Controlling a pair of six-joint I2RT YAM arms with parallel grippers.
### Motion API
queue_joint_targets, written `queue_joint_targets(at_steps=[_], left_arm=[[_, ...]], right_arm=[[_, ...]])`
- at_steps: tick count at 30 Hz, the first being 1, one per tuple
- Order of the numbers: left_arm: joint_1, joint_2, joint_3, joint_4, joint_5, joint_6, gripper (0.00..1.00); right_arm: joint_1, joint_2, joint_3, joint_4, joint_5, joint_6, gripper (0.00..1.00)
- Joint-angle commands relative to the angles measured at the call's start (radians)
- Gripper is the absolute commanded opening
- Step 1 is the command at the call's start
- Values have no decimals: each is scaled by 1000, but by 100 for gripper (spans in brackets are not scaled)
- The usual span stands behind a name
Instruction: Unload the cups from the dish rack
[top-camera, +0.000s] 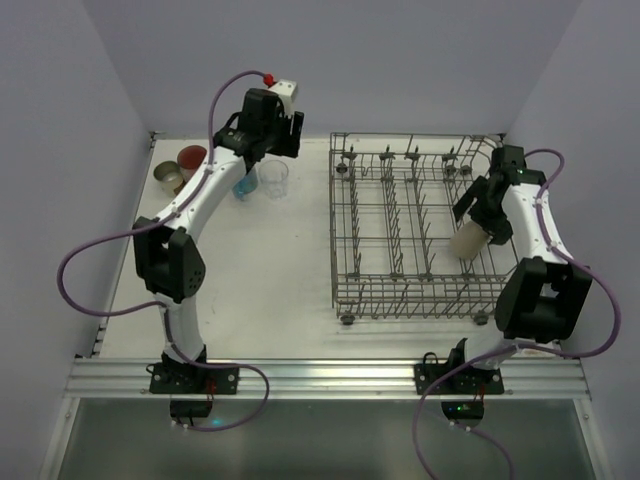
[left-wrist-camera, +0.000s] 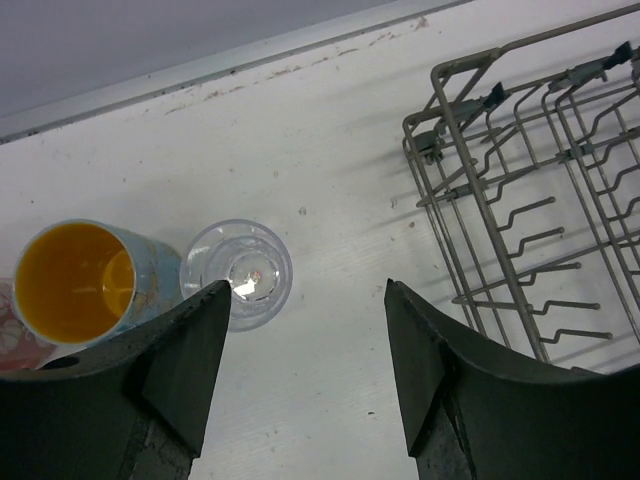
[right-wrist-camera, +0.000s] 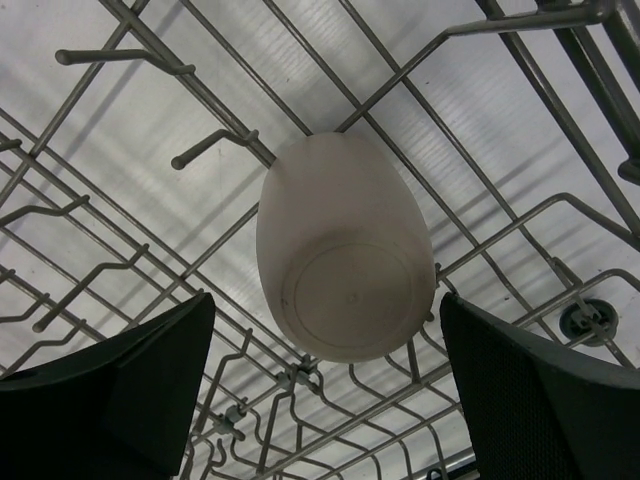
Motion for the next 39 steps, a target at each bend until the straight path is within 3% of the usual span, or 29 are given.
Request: queue_joint_targets(at_steps=[1, 11, 13, 15, 16, 18, 19, 20, 30, 36, 39], left_arm=[[-10, -98, -41, 61, 28, -10, 67], [-16, -154, -90, 87, 67, -20, 68], [-19, -154, -94, 86, 71, -21, 68], [-25, -155, -98, 87, 70, -23, 68], [-28, -157, -98, 87, 68, -23, 68], [-36, -160, -103, 89, 67, -24, 68], [-40, -160, -104, 89, 67, -24, 68], [-42, -163, -106, 89, 68, -24, 68], [-63, -172, -130, 107, 76, -33, 68], [-79, -158, -123, 109, 97, -36, 69], [-79, -161, -124, 107, 94, -30, 69]], right_arm=[[-7, 23, -7, 42, 36, 30, 94], [-7, 37, -67, 84, 37, 25, 81], [-7, 38, -75, 90, 42, 20, 73], [-7, 37, -79, 93, 46, 16, 59], [-7, 32, -82, 99, 46, 14, 39], [-7, 25, -84, 100, 51, 10, 21], [-7, 23, -82, 100, 54, 8, 5], [-7, 20, -81, 99, 54, 7, 0], [-4, -89, -65, 99, 46, -22, 0], [-4, -34, -70, 90, 23, -30, 0], [-4, -14, -75, 94, 5, -35, 9]])
